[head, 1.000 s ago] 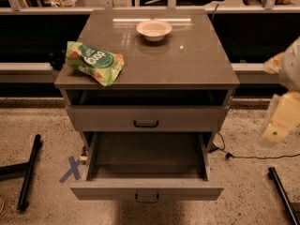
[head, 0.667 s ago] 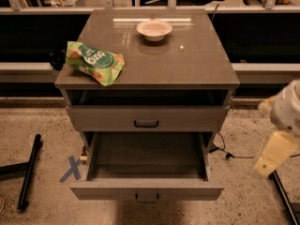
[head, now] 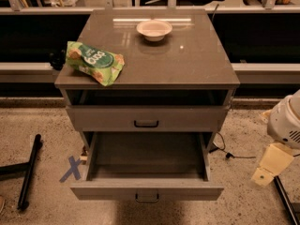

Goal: Close middle drawer

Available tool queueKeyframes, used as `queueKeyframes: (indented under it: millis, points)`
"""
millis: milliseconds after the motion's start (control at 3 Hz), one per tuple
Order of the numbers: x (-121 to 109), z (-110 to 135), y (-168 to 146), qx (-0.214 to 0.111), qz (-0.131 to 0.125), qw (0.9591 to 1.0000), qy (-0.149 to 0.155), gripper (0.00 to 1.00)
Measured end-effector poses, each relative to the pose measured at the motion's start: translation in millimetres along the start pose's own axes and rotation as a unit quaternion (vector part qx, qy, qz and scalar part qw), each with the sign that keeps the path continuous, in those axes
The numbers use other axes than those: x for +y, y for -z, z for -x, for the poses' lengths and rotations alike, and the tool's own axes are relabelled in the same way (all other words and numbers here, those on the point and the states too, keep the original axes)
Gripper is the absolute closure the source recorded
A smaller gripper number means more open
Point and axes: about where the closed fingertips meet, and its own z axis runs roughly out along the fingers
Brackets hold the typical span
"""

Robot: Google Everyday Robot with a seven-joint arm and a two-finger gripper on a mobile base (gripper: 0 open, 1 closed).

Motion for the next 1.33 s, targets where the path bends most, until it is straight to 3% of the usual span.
queueKeyframes:
  millis: [333, 667, 1000, 1333]
  points:
    - [4.5, 0.9, -23.2, -0.024, 0.009, 0.9992, -0.031, 0.0]
    - [18.0, 7.8, -67.4, -0.063, 0.043, 0.9945, -0.071, 0.0]
    - [36.6, 16.9, -124.2, -0.104, 0.102, 0.9827, -0.114, 0.0]
    - [36.1, 15.4, -130.2, -0.101, 0.105, 0.9823, -0.117, 0.0]
